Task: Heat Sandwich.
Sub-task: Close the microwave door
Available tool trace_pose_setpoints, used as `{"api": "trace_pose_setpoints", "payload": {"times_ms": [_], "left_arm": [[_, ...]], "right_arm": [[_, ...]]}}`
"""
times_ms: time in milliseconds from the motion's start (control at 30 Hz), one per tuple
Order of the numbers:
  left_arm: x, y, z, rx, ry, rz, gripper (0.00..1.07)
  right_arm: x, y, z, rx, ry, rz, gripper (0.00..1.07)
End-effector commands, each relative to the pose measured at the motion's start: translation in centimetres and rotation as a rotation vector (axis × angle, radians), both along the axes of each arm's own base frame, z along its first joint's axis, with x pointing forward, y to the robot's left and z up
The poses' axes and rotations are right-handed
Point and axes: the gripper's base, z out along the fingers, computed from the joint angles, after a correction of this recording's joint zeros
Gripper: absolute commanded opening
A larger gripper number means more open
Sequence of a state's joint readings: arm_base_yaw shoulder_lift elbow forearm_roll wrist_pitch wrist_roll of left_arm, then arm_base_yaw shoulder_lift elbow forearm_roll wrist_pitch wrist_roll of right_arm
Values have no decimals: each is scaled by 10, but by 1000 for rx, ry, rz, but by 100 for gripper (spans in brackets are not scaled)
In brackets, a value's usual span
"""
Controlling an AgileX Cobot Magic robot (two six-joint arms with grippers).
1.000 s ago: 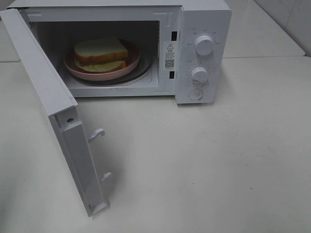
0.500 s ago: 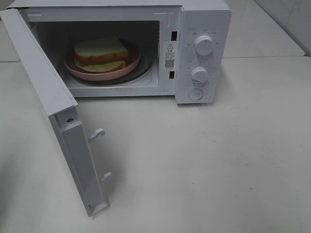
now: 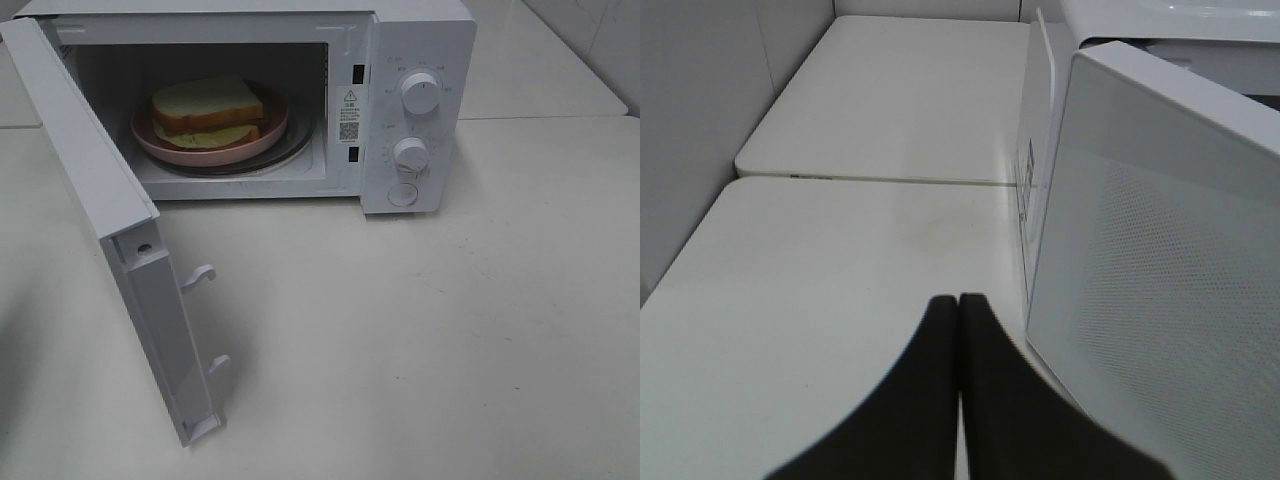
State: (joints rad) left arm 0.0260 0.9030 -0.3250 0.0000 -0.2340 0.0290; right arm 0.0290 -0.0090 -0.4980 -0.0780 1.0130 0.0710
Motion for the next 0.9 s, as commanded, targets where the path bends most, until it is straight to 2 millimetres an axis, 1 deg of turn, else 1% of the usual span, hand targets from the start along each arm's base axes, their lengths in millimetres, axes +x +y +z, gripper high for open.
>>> {"api": "trace_pose_setpoints", "payload": {"times_ms": [33,100,200,267,400,467,533,600,700,733,833,900], "left_arm": [[13,-3,-1,59,-70,-48,0],[22,-4,-6,76,-85,-69,0],[27,-5,-12,73,-78,-72,0],[34,-6,-19,80,-68,-86,0],[39,-8,-26,114,-53,-130,0],[43,-11,-36,146,-11,-173,0],[44,-12,-40,148,6,-181,0],[48,-13,-46,114,21,-192,0],[49,-16,-48,99,17,-217,0],[50,-20,-50,89,11,-263,0],[51,-24,-51,79,-3,-306,0],[52,-29,-50,41,-41,-357,0]], "right_arm": [[-2,0,0,-9,-36,0,76],[-2,0,0,-9,-36,0,76],[-2,0,0,-9,-36,0,76],[-2,0,0,-9,-36,0,76],[-2,0,0,-9,-36,0,76],[-2,0,0,-9,-36,0,76],[-2,0,0,-9,-36,0,76],[-2,0,0,-9,-36,0,76],[-2,0,0,-9,-36,0,76],[-2,0,0,-9,-36,0,76],[-2,0,0,-9,-36,0,76],[-2,0,0,-9,-36,0,76]]}}
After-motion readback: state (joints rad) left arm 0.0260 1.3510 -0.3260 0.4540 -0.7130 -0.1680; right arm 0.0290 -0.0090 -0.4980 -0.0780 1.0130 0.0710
